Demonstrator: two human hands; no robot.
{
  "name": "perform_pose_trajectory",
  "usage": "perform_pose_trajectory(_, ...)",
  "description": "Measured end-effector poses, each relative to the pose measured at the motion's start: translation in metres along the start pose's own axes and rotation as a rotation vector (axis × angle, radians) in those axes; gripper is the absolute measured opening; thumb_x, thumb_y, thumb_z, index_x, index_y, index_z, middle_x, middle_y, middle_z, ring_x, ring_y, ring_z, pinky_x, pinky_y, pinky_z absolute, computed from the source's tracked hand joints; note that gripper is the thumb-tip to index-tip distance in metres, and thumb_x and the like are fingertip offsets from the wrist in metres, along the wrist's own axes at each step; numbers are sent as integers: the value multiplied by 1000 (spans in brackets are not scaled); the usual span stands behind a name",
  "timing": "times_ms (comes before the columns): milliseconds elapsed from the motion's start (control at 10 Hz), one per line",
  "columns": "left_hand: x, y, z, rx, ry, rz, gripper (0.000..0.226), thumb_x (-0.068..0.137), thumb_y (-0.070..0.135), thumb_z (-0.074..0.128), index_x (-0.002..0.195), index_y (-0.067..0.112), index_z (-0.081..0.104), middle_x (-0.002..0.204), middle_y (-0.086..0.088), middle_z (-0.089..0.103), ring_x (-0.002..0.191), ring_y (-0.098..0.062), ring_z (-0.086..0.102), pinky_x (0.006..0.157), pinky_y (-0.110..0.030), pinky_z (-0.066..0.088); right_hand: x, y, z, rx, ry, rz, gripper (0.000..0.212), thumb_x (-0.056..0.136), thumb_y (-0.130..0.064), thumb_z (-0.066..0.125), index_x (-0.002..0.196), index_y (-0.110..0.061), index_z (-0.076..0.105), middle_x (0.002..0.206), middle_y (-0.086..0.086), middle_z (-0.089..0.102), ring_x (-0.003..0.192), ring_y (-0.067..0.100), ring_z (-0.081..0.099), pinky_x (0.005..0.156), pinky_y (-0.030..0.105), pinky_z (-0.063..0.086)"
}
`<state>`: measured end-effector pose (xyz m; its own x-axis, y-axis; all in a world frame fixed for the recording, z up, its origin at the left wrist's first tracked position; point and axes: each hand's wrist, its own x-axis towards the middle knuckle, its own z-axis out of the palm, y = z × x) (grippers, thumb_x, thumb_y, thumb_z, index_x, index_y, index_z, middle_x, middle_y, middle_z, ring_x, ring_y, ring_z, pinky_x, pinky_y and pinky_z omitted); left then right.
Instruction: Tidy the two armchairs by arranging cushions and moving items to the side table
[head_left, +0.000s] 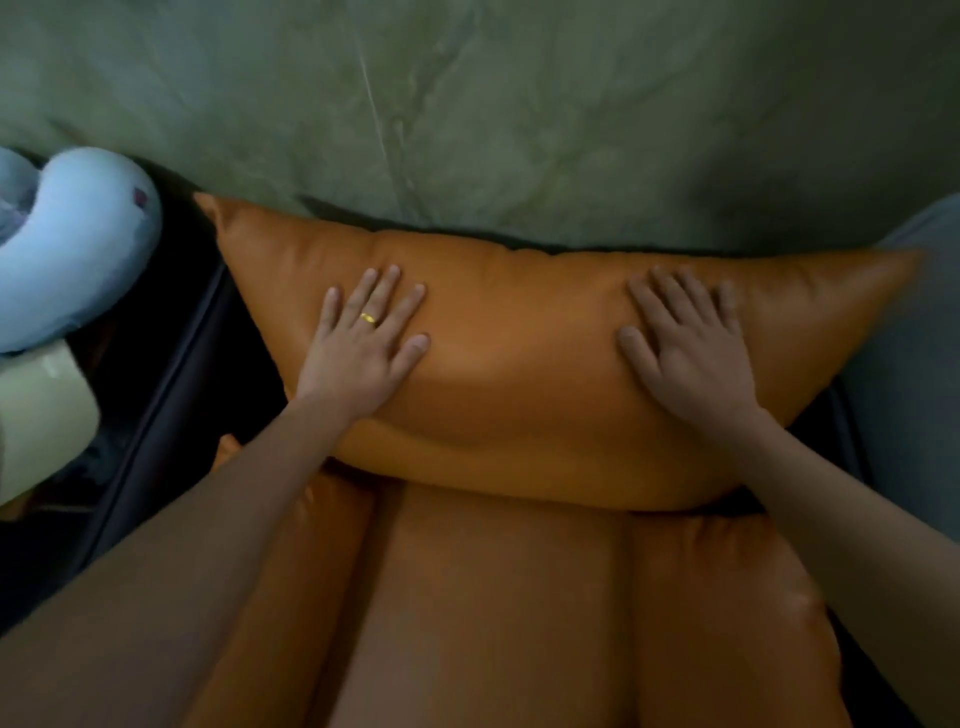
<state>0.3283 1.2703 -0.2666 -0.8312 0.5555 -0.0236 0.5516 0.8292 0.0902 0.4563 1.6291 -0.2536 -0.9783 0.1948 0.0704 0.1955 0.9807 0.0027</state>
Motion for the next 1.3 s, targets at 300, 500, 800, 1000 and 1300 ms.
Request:
perform_pose_trajectory(300,53,-88,-56,-10,-297,-279,66,98,67,18,158,42,8,169,7,-3,155,-19,-6,122,-54,-1,2,96,-25,76,-163,354,76,95,-67,9,160,-29,19,170,0,11,156,24,1,124,55,0)
perform_pose_trajectory(500,-1,-48,-46,-123,-148,-140,68,97,71,21,157,43,9,168,9,-9,154,-18,-12,118,-63,-3,-40,-3,-30,161,7,86,76,99,-65,25,161,-23,16,170,4,7,156,23,-2,124,49,-3)
perform_pose_trajectory(800,13,-60,-24,-119,-238,-146,75,92,78,24,156,46,3,167,12,-13,153,-17,-15,117,-66,-2,-22,-33,11,135,-192,69,89,89,-83,16,160,-34,-7,169,-7,-11,153,17,-20,121,48,-16)
perform_pose_trajectory(1000,-48,-34,-16,-192,-165,-123,72,100,53,43,159,37,5,167,3,-17,153,-26,-15,118,-64,11,-77,-58,-1,222,-193,202,79,101,-57,36,161,-28,-7,169,-3,-16,153,20,-21,123,49,-8)
perform_pose_trajectory(1300,-179,5,-18,-648,-459,-223,67,103,39,49,160,26,16,168,-4,5,155,-24,1,123,-45,18,-181,-114,-21,490,-321,253,75,104,-48,42,161,-30,-3,168,-9,-12,153,16,-18,124,46,0)
